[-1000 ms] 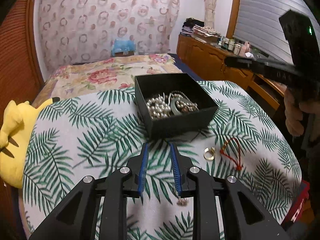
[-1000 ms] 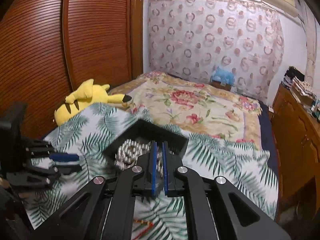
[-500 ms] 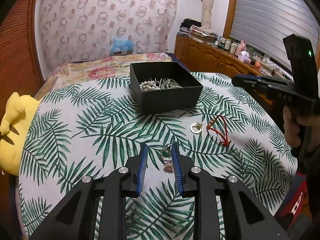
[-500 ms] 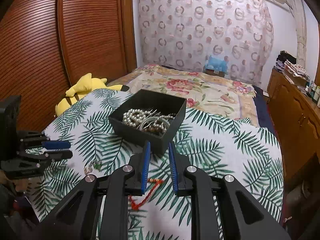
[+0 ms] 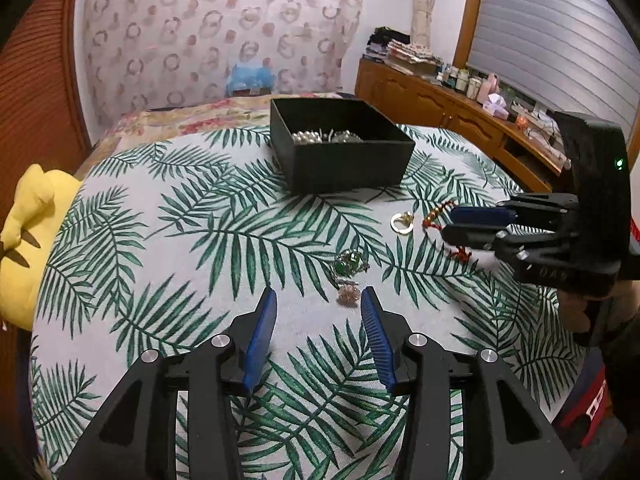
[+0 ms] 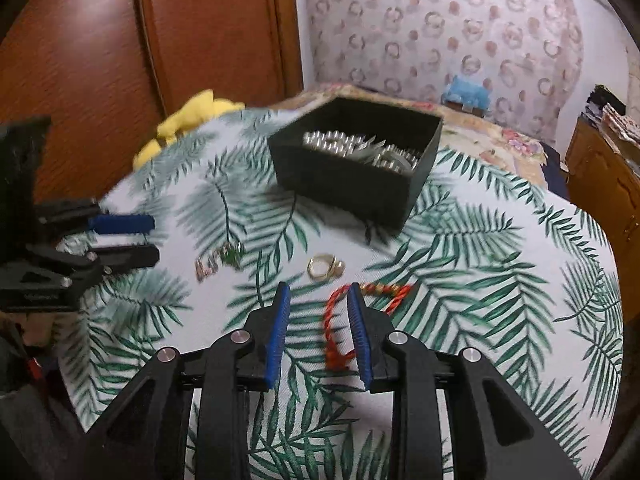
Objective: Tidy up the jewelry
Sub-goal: 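Grasp the red coral bead bracelet with the right tool, then carry the red bracelet into the black box with the right tool and release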
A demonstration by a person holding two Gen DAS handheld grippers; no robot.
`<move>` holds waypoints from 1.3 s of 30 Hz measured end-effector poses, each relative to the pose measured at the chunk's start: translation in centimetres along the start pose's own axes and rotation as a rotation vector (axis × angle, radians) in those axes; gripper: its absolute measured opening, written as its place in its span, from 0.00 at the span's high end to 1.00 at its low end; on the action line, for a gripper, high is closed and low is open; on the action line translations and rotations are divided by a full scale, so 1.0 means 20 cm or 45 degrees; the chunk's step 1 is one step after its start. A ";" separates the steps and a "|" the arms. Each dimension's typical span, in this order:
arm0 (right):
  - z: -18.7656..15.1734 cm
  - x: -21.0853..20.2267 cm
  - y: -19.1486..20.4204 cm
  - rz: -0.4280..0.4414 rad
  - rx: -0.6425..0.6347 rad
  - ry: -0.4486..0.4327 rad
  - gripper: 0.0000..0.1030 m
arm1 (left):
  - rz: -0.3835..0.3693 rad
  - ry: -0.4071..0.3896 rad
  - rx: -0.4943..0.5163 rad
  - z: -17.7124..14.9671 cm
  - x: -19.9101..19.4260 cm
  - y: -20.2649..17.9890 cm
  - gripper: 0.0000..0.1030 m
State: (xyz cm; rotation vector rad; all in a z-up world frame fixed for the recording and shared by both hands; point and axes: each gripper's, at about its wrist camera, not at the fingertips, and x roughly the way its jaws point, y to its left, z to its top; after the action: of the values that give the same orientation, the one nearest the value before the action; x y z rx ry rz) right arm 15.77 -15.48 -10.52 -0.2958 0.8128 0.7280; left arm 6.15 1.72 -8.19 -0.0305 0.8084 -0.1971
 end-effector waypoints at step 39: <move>-0.02 0.01 0.00 -0.078 -0.023 -0.011 0.97 | 0.028 0.000 0.097 0.03 0.10 -0.10 0.86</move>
State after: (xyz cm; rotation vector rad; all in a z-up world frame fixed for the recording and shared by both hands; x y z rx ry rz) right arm 15.63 -15.67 -10.90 -0.3320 0.7865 0.6792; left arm 7.60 -0.58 -8.92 0.0500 0.8007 -0.2074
